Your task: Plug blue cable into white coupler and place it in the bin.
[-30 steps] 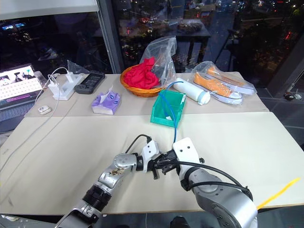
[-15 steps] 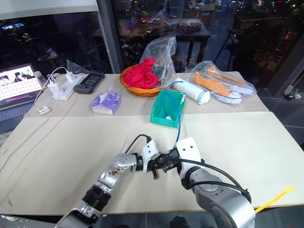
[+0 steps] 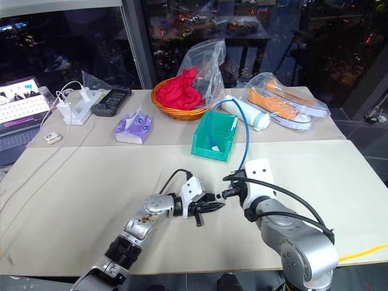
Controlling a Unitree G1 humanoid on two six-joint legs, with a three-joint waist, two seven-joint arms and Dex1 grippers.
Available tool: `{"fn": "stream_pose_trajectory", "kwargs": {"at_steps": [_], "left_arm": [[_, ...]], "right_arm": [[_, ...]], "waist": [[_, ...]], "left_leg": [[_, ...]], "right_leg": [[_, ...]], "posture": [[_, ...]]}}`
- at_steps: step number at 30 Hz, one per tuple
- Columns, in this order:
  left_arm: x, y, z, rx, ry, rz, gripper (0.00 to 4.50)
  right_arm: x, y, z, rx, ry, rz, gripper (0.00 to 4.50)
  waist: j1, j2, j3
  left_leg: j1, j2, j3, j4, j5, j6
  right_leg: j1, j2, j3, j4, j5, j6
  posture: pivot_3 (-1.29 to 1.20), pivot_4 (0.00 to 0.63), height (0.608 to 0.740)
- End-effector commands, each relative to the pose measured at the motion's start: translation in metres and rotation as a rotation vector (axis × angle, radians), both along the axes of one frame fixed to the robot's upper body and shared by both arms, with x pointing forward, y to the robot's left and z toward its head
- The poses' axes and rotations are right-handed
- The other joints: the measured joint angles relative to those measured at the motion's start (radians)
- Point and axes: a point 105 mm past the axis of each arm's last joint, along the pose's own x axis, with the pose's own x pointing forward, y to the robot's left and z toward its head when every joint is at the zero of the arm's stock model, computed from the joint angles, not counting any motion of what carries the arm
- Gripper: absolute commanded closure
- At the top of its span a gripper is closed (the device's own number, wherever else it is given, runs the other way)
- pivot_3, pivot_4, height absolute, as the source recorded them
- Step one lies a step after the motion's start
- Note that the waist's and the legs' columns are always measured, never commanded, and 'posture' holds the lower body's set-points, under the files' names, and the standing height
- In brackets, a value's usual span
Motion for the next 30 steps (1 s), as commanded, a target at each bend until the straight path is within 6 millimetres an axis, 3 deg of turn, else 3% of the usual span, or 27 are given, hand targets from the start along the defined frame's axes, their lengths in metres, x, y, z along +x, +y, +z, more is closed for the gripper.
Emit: {"fn": "stream_pose_trajectory", "kwargs": {"at_steps": [1,30], "left_arm": [[-0.002,-0.003,0.009,-0.039,-0.027,-0.012,3.86],[-0.004,-0.004,0.008,-0.039,-0.026,-0.02,3.86]], "right_arm": [[-0.004,0.003,0.018,0.108,-0.062,0.003,4.5],[-0.018,0.017,0.002,0.116,0.04,0.075,4.5]], "waist": [[-0.001,0.0,0.0],[-0.002,0.001,0.0]], "left_leg": [[0.0,0.0,0.0,0.0,0.0,0.0],[0.0,0.0,0.0,0.0,0.0,0.0]], "right_leg": [[0.0,0.0,0.0,0.0,0.0,0.0],[0.0,0.0,0.0,0.001,0.0,0.0]], "posture": [[0.0,0.15,0.723],[0.0,0.15,0.723]]}}
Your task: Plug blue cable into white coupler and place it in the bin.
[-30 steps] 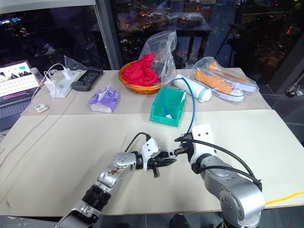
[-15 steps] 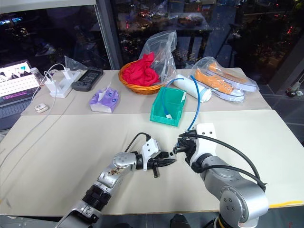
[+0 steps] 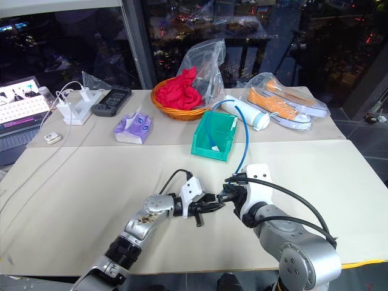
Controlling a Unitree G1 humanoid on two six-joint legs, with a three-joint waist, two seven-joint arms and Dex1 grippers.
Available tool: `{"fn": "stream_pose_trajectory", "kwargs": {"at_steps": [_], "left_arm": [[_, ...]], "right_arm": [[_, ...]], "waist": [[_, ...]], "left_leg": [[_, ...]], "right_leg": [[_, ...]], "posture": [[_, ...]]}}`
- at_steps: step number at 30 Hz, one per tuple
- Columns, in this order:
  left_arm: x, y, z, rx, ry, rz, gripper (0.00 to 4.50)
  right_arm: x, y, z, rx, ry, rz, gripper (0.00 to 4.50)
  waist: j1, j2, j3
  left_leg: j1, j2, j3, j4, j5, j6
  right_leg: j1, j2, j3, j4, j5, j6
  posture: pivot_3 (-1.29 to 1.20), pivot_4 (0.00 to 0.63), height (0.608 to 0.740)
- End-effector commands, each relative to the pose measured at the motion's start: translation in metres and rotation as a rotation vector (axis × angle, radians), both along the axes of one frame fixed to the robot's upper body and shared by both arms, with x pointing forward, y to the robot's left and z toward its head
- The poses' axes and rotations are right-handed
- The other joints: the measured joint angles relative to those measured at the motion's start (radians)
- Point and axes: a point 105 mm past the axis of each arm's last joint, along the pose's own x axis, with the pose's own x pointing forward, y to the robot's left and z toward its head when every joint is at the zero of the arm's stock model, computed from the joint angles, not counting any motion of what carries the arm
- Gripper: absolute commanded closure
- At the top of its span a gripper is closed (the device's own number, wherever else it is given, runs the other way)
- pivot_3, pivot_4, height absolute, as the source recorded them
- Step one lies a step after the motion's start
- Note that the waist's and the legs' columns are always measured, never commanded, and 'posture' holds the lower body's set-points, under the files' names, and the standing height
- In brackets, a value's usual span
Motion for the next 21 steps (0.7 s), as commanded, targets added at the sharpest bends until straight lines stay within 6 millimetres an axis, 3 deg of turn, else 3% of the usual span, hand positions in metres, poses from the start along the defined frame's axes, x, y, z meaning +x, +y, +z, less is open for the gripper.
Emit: {"fn": "stream_pose_trajectory", "kwargs": {"at_steps": [1,11,21], "left_arm": [[-0.004,-0.004,0.008,-0.038,-0.026,-0.019,3.86],[-0.004,-0.004,0.008,-0.037,-0.026,-0.026,3.86],[-0.003,-0.005,0.01,-0.039,-0.029,-0.026,3.86]], "right_arm": [[-0.004,0.006,0.007,-0.003,-0.043,0.023,4.5],[-0.007,0.007,-0.006,-0.101,-0.046,0.059,4.5],[0.003,0.002,-0.01,-0.125,-0.064,0.019,4.5]], "waist": [[0.0,0.0,0.0],[0.0,0.0,0.0],[0.0,0.0,0.0]], "left_leg": [[0.0,0.0,0.0,0.0,0.0,0.0],[0.0,0.0,0.0,0.0,0.0,0.0],[0.001,0.0,0.0,0.001,0.0,0.0]], "right_leg": [[0.0,0.0,0.0,0.0,0.0,0.0],[0.0,0.0,0.0,0.0,0.0,0.0],[0.001,0.0,0.0,0.0,0.0,0.0]], "posture": [[0.0,0.15,0.723],[0.0,0.15,0.723],[0.0,0.15,0.723]]}}
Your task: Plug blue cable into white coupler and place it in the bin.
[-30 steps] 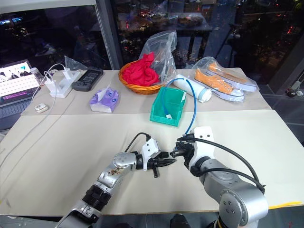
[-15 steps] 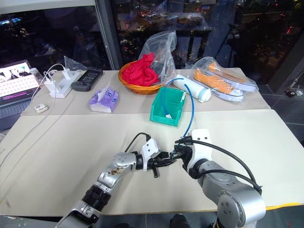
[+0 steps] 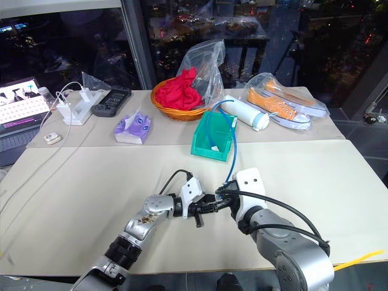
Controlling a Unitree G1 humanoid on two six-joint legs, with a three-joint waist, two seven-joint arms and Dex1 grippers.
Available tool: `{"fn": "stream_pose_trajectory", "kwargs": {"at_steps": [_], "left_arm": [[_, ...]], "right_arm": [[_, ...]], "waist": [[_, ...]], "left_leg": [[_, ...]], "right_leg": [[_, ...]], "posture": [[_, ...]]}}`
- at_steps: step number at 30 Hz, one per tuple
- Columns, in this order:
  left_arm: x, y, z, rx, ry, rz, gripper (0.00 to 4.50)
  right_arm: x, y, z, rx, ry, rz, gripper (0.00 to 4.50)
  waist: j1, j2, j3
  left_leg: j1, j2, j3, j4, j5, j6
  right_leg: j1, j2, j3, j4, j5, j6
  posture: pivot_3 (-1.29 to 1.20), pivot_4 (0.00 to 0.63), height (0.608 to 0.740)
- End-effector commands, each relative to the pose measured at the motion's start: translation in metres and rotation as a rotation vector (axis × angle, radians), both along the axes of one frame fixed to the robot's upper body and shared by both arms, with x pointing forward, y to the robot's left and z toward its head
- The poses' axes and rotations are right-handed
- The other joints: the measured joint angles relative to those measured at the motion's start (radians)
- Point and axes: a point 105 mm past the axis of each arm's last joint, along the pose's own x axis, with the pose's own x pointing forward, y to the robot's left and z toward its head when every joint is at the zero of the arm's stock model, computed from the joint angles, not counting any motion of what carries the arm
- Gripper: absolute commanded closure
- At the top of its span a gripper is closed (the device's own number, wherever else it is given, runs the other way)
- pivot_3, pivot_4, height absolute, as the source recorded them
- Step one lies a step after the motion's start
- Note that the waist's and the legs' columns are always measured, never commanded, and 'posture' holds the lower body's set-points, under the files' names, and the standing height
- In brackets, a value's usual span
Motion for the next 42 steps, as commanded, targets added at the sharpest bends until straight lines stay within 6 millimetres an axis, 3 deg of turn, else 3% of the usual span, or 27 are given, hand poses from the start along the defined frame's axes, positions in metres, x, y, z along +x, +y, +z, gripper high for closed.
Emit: {"fn": "stream_pose_trajectory", "kwargs": {"at_steps": [1,12,21,25,32,38,42], "left_arm": [[-0.001,-0.004,0.012,-0.043,-0.031,-0.018,3.86],[0.002,-0.002,0.014,-0.057,-0.028,0.01,3.86],[0.005,-0.001,0.018,-0.065,-0.022,0.018,3.86],[0.006,0.001,0.019,-0.062,-0.021,0.021,3.86],[0.006,0.007,0.018,-0.046,-0.019,0.028,3.86],[0.008,0.011,0.019,-0.034,-0.023,0.039,3.86],[0.008,0.011,0.019,-0.032,-0.025,0.043,3.86]], "right_arm": [[0.003,-0.004,-0.002,-0.014,-0.006,-0.03,4.5],[-0.001,0.002,-0.005,-0.146,-0.039,0.027,4.5],[-0.009,0.018,-0.026,-0.282,-0.052,0.1,4.5],[-0.011,0.016,-0.04,-0.34,-0.023,0.103,4.5],[-0.012,0.023,-0.066,-0.314,0.049,0.117,4.5],[-0.009,0.042,-0.08,-0.256,0.089,0.173,4.5],[-0.013,0.045,-0.087,-0.259,0.11,0.196,4.5]], "waist": [[0.0,0.0,0.0],[0.0,0.0,0.0],[-0.001,0.0,0.0],[-0.002,0.0,0.0],[-0.007,0.0,0.0],[-0.027,-0.001,-0.001],[-0.03,-0.001,-0.001]], "left_leg": [[0.0,0.0,0.0,0.0,0.0,0.0],[0.0,0.0,0.0,0.0,0.0,0.0],[0.002,0.0,0.0,0.0,0.0,0.0],[0.003,0.0,0.0,0.0,0.0,0.0],[0.009,0.0,0.0,-0.001,0.0,0.0],[0.015,0.002,0.001,-0.002,0.0,0.0],[0.018,0.003,0.0,-0.003,0.0,0.001]], "right_leg": [[0.0,0.0,0.0,0.0,0.0,0.0],[0.0,0.0,0.0,0.0,0.0,0.0],[0.002,0.0,0.0,0.0,0.0,0.0],[0.003,0.0,0.0,0.0,0.0,0.0],[0.008,0.001,0.001,0.001,0.0,0.0],[0.018,0.003,0.001,0.001,-0.001,-0.001],[0.021,0.004,0.001,0.001,-0.006,0.006]], "posture": [[0.0,0.15,0.723],[0.0,0.15,0.723],[0.0,0.15,0.723],[0.0,0.15,0.723],[0.0,0.15,0.723],[0.0,0.15,0.723],[0.0,0.15,0.723]]}}
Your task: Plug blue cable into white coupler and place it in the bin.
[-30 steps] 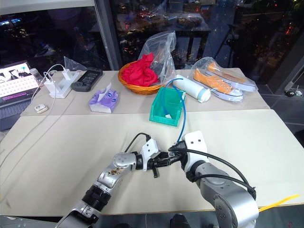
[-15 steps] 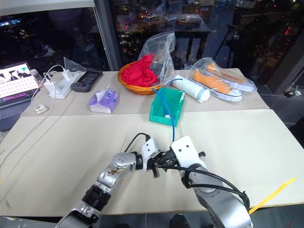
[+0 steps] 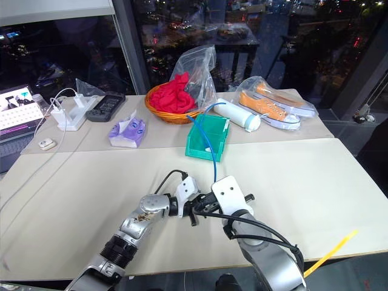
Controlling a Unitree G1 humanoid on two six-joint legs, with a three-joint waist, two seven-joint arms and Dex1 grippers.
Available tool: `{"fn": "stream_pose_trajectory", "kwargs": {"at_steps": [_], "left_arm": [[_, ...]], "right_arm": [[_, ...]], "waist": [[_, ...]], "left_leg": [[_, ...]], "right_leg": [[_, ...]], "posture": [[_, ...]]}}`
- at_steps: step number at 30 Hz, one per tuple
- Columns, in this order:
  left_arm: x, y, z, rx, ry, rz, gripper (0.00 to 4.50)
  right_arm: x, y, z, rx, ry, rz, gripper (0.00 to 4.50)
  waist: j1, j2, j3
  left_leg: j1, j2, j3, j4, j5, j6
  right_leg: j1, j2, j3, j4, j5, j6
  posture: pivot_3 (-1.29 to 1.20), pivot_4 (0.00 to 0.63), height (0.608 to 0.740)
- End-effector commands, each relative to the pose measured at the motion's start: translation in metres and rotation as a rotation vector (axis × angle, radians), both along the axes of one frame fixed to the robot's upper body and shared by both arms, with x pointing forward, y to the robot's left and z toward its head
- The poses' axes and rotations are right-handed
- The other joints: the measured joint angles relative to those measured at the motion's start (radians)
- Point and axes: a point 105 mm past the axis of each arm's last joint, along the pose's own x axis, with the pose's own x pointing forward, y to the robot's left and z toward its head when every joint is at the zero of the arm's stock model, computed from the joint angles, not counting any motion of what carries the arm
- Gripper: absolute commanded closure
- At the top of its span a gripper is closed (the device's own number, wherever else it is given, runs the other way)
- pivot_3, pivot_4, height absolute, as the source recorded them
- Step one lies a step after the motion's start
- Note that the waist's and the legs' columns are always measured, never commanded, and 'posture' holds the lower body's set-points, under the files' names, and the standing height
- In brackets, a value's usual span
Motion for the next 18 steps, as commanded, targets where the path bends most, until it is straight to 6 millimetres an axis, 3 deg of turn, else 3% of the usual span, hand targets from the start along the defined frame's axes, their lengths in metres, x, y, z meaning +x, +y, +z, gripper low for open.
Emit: {"fn": "stream_pose_trajectory", "kwargs": {"at_steps": [1,12,18], "left_arm": [[0.003,-0.004,0.028,-0.082,-0.073,-0.008,3.86],[0.003,-0.002,0.029,-0.087,-0.07,0.006,3.86],[0.001,0.0,0.029,-0.083,-0.071,0.004,3.86]], "right_arm": [[-0.021,0.015,-0.065,-0.056,0.28,0.091,4.5],[-0.039,0.015,-0.077,-0.127,0.314,0.132,4.5],[-0.054,0.032,-0.091,-0.126,0.366,0.189,4.5]], "waist": [[0.0,0.0,0.0],[0.001,-0.001,-0.002],[0.001,-0.002,-0.004]], "left_leg": [[0.0,0.0,0.0,0.0,0.0,0.0],[0.001,0.0,0.0,0.0,0.0,0.0],[0.001,0.0,0.0,-0.002,0.0,0.0]], "right_leg": [[0.0,0.0,0.0,0.0,0.0,0.0],[0.001,0.0,0.0,0.0,0.0,-0.001],[0.0,0.0,0.0,-0.001,-0.001,-0.001]], "posture": [[0.0,0.15,0.723],[0.0,0.15,0.723],[0.0,0.15,0.723]]}}
